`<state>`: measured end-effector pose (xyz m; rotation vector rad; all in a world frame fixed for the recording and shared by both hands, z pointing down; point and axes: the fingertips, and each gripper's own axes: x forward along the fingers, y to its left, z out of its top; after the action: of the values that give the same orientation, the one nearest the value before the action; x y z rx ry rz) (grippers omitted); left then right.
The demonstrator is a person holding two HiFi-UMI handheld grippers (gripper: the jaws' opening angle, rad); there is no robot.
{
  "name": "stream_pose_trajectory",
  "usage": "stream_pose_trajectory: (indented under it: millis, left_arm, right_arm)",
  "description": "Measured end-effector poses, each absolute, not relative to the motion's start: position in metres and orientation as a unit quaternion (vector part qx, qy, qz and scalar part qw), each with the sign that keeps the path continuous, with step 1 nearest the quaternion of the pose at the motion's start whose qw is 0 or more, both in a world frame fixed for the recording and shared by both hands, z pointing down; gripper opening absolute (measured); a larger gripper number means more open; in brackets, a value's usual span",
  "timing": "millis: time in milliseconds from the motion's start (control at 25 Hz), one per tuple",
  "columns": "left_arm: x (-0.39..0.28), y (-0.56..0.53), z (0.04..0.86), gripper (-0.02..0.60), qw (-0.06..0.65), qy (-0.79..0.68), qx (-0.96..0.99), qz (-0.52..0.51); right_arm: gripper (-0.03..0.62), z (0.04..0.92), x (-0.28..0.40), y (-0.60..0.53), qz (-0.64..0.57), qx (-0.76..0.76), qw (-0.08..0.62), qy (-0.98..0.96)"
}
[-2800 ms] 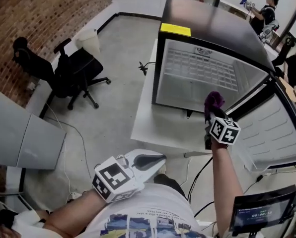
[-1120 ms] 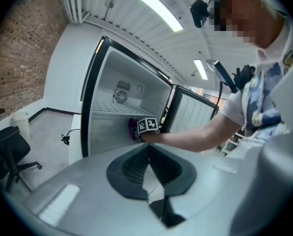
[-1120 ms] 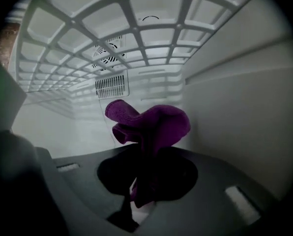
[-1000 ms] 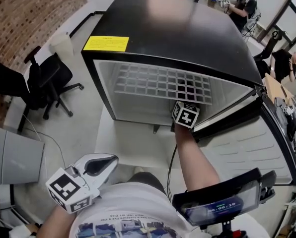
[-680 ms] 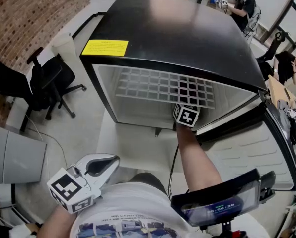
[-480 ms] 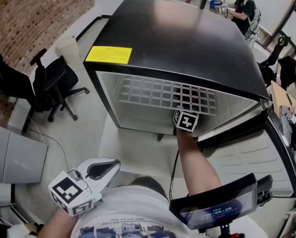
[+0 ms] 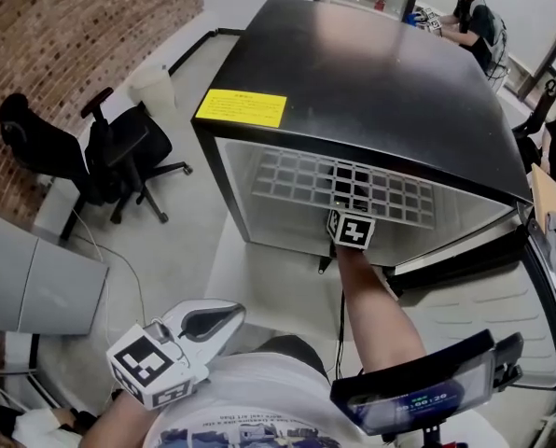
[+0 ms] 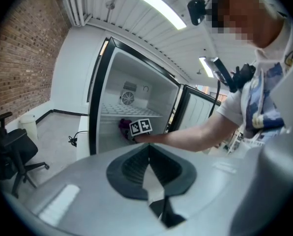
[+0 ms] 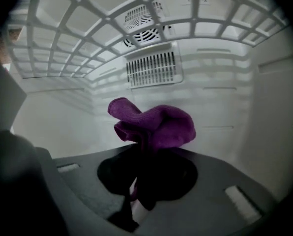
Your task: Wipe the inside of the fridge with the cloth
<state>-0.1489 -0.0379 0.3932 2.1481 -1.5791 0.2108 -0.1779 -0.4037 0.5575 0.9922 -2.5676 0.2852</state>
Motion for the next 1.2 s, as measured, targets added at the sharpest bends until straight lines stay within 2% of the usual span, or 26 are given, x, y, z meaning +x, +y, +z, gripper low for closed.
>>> stream_pose_trajectory:
  millis: [440,760,1200]
  left_arm:
    - [-0.158,-0.023,0.396,0.005,0.242,-0.594,0.763,0.075]
    - [-0.163,-0.015,0.396,0.005,0.241,-0.603,0.757,0.076]
    - [-0.166,-0.016,0.397,0.005,0.246,-0.599,0.759,0.072]
  right_arm:
    - [0.067,0.572,-0.241,-0.368,0.106,0.277,0.208,-0.932]
    - [0.067,0.548,-0.281,-0.332,0.087,0.179,0.173,-0.965]
    - [0.067,0.552,-0.293,-0.321,0.098,0.139,0.176,-0.970]
